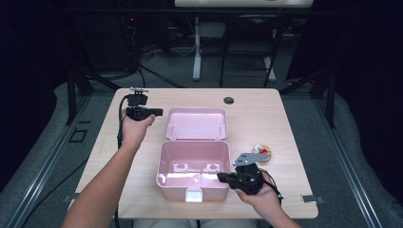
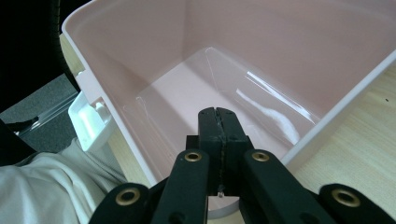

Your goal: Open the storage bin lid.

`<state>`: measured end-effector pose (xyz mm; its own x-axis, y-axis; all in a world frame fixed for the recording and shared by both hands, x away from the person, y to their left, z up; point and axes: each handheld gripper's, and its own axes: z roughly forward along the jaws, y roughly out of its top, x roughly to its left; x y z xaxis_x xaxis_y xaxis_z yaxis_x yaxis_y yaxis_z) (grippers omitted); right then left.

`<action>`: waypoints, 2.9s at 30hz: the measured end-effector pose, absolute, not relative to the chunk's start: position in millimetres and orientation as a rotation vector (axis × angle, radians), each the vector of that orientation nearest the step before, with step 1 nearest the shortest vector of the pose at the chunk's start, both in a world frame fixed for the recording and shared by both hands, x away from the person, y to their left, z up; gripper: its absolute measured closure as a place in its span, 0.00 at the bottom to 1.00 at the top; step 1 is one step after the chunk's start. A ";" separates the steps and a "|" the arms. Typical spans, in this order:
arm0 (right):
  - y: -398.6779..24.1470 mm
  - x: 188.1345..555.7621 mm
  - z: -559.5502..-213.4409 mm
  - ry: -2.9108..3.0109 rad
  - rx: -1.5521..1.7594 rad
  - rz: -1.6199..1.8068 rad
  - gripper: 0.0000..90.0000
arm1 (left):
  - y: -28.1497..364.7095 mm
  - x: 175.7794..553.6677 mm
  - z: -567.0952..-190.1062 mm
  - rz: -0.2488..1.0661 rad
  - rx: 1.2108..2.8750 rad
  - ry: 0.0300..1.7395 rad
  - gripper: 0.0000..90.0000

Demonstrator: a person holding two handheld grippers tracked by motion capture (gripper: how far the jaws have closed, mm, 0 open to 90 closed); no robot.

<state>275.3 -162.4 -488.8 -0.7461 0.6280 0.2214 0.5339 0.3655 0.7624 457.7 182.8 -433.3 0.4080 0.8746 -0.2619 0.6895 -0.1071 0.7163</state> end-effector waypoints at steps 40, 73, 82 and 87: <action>-152.3 276.2 -460.8 2.507 1.063 1.314 0.73 | 180.0 322.7 -452.7 0.154 2.002 0.890 0.71; -197.8 318.1 -450.5 2.363 1.239 1.156 0.46 | 166.6 290.1 -468.9 0.149 2.151 0.781 0.60; -202.6 328.7 -452.2 2.389 1.263 1.062 0.39 | 162.4 288.7 -473.4 0.171 2.169 0.767 0.63; -205.4 331.4 -454.4 2.383 1.267 1.052 0.38 | 159.7 288.4 -477.5 0.142 2.189 0.758 0.71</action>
<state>331.4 -205.4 -454.4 -0.5932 0.7971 0.1133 0.6209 0.3633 0.6946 288.4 159.7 -477.5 0.8144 0.5626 -0.1419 0.4730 -0.5021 0.7240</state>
